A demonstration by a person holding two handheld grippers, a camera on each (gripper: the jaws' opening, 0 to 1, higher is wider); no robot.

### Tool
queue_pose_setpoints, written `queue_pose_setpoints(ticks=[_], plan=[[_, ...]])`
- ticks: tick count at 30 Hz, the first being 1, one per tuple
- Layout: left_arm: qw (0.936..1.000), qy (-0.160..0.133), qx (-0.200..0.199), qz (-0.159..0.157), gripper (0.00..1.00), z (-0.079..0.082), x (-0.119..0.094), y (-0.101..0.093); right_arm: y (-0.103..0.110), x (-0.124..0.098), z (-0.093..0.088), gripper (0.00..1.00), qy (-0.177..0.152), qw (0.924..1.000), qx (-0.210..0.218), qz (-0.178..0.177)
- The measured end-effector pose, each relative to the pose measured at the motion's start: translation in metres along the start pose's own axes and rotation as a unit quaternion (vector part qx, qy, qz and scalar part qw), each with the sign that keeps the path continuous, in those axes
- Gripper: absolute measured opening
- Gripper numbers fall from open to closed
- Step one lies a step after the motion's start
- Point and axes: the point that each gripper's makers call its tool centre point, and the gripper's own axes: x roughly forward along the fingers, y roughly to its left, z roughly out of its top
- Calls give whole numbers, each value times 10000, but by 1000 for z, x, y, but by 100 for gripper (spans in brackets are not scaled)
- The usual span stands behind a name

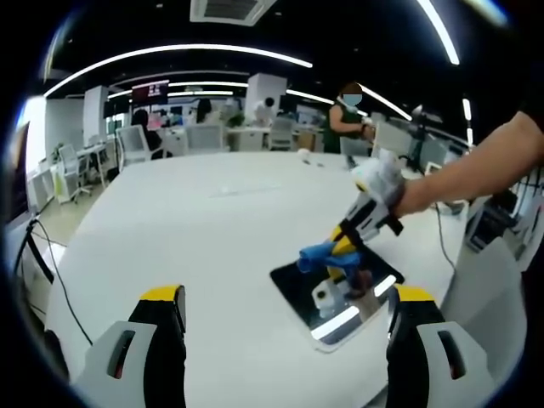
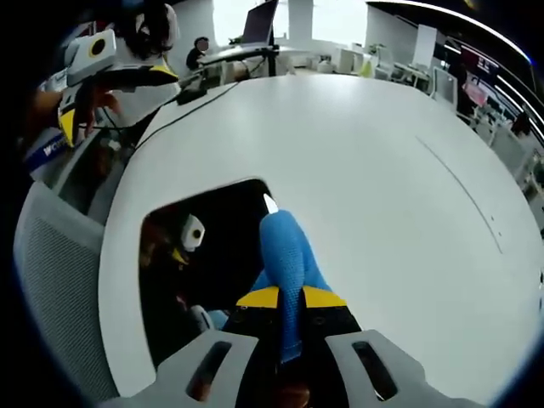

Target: Wipe the mirror surface with the cleaning cloth until all visible marks leave the cleaned area.

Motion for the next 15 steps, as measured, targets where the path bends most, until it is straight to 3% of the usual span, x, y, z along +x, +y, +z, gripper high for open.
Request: queue_pose_setpoints(ticks=[15], plan=[[10000,-22,17,-6,100,2,0,0,-1,0,0,2,8,9999,51,-118]])
